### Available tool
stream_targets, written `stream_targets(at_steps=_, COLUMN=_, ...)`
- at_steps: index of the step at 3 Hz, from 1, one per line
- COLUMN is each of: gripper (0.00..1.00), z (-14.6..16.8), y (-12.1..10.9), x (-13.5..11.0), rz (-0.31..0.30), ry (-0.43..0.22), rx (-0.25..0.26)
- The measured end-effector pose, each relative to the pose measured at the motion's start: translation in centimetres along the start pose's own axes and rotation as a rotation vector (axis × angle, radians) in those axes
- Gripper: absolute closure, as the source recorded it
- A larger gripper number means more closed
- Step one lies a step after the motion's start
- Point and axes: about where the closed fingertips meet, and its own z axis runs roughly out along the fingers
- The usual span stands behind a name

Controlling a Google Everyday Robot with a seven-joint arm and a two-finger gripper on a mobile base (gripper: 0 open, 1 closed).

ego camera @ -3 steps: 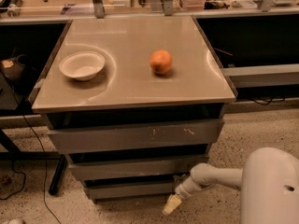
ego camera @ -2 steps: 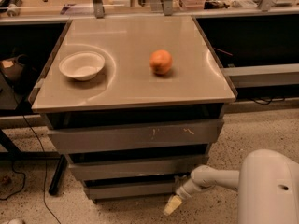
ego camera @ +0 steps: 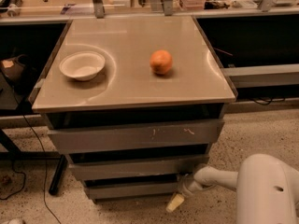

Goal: Open bottom drawer

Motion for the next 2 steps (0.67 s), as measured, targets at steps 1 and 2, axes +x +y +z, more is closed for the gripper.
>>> stream_targets(at_steps=1, gripper=0.0, z=1.0, y=-0.5, x=0.2, rz=-0.006, ry=-0.005, rx=-0.016)
stream_targets(at_steps=2, gripper=0.0, z=2.4, y=-1.0, x=0.8, rz=-0.003, ry=-0.007, rx=-0.045)
